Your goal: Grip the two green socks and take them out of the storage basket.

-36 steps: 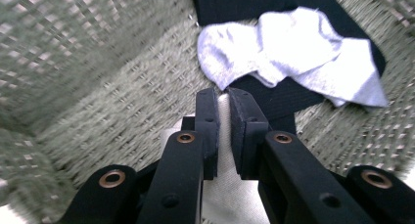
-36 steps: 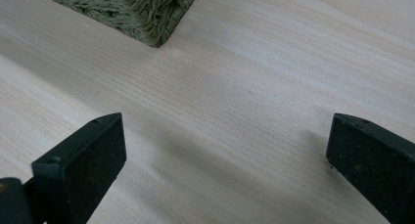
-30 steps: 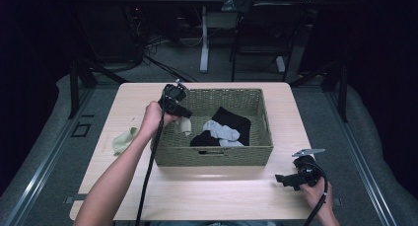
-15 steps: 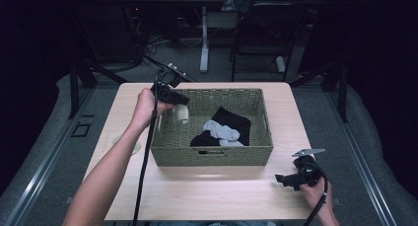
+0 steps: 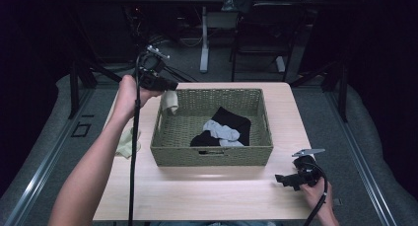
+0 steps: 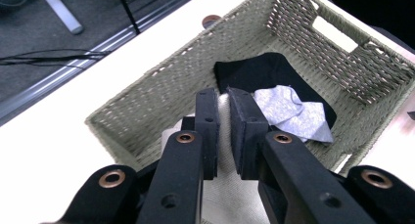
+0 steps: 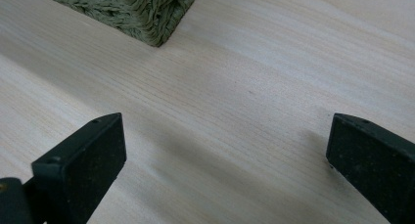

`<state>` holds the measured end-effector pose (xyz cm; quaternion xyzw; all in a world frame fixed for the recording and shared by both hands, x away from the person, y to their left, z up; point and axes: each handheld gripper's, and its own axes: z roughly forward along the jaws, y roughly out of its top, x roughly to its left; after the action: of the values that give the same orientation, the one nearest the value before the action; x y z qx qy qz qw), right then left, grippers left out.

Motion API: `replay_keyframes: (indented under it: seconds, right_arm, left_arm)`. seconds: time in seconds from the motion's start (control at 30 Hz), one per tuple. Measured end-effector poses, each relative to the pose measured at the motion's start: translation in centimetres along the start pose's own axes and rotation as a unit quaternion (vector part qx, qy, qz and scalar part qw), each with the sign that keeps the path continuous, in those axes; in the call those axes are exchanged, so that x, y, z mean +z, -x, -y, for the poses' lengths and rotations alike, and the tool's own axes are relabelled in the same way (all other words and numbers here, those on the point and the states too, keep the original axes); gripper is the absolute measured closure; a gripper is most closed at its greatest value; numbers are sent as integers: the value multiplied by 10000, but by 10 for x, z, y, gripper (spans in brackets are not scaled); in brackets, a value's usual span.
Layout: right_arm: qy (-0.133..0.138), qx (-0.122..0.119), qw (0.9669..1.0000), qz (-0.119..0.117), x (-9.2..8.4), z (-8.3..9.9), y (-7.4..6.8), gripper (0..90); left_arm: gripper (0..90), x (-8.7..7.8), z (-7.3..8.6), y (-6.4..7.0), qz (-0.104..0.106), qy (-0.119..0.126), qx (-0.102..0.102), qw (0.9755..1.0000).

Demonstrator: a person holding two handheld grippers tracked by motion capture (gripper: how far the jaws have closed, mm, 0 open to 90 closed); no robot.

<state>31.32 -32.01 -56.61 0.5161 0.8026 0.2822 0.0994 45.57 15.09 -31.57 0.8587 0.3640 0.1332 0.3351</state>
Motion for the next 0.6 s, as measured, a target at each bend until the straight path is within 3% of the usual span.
replay_keyframes:
  seconds: [0.3,0.6]
  right_arm:
    - [2,17,10000,-1,1,0,0,6]
    - [-15,12,10000,-9,1,0,0,6]
  left_arm:
    - [830,-27,16,-20,-194,107,-199,9996]
    - [829,-42,45,-46,-442,197,-510,9975]
